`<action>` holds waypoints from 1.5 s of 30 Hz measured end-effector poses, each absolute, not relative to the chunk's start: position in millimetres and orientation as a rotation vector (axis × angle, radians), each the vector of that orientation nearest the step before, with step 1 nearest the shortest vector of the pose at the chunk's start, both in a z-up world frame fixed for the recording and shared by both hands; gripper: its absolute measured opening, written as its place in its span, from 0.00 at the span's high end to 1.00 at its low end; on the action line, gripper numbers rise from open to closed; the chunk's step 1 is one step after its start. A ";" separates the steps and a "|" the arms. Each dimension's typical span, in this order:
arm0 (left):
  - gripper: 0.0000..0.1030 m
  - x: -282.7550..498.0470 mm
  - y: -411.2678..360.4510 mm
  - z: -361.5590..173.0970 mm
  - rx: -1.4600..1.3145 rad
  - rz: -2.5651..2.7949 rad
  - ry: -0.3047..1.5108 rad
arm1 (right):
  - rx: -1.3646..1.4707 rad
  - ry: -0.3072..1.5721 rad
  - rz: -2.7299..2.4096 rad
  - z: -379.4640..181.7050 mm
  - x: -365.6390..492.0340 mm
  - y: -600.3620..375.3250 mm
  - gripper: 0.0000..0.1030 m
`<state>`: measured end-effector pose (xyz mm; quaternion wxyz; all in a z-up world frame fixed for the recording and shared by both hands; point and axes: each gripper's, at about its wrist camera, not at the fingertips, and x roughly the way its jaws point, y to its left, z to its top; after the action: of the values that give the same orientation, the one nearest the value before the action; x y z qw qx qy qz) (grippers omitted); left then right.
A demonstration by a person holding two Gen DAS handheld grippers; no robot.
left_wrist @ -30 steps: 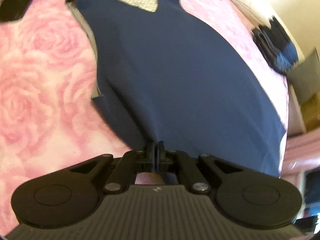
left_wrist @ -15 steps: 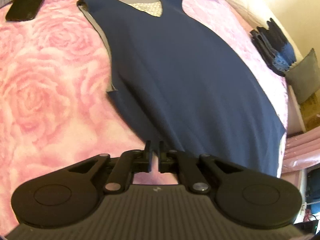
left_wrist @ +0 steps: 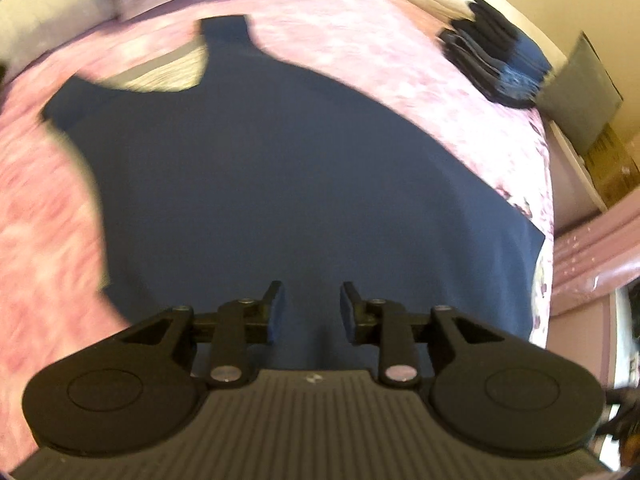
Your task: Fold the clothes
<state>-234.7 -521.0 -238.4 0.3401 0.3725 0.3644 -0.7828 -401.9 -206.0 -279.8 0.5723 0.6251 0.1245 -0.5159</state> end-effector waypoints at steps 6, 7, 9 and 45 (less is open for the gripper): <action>0.71 -332.1 -539.6 -232.2 1.015 -2.128 0.792 | 1.310 0.259 -1.292 -259.5 -497.4 -257.9 0.28; 0.70 -350.8 -543.7 -233.2 1.020 -2.137 0.767 | 1.308 0.257 -1.294 -263.5 -514.1 -269.0 0.28; 0.68 -387.7 -559.5 -238.8 1.035 -2.138 0.761 | 1.321 0.248 -1.295 -272.6 -546.2 -287.4 0.28; 0.99 -475.7 -768.0 -288.8 0.983 -1.930 1.067 | 1.204 0.381 -1.093 -288.7 -622.1 -339.9 1.00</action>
<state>-475.7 -768.0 -288.8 0.3557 0.3804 0.4129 -0.7472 -622.1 -339.9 -288.7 0.6710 0.5345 0.1693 -0.4852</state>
